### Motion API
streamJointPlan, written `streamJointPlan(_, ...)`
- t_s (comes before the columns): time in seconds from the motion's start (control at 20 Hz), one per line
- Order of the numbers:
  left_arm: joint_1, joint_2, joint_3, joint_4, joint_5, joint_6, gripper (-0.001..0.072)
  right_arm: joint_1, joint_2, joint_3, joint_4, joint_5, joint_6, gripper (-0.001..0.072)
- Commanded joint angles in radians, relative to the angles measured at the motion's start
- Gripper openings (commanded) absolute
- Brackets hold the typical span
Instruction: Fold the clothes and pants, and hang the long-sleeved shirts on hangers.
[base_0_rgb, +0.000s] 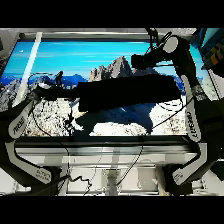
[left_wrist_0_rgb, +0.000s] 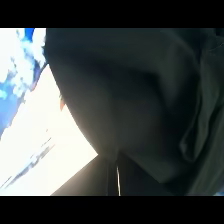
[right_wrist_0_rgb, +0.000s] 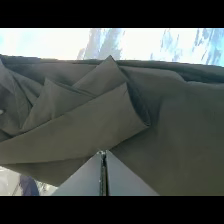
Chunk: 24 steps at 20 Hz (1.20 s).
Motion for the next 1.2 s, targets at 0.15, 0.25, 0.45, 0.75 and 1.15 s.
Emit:
streamJointPlan(0.15, 0.023, 0.046, 0.267, 0.133, -0.24, -0.103, 0.0006, -0.014, 0.0, 0.0, -0.041, 0.028, -0.003, 0.0022)
streamJointPlan(0.25, 0.014, 0.088, 0.417, 0.332, -0.391, -0.205, 0.0006, -0.025, 0.0, 0.0, -0.044, 0.031, -0.003, 0.0022)
streamJointPlan(0.45, -0.013, 0.206, 0.606, 0.516, -0.496, -0.277, 0.0007, -0.026, 0.0, -0.003, -0.057, 0.038, -0.003, 0.0022)
streamJointPlan(0.75, -0.068, 0.332, 0.623, 0.518, -0.618, -0.329, 0.0007, -0.025, -0.008, -0.01, -0.056, 0.037, -0.003, 0.0022)
streamJointPlan(1.15, -0.079, 0.312, 0.623, 0.517, -0.579, -0.404, 0.0009, 0.08, -0.121, -0.034, -0.034, -0.058, -0.002, 0.0021)
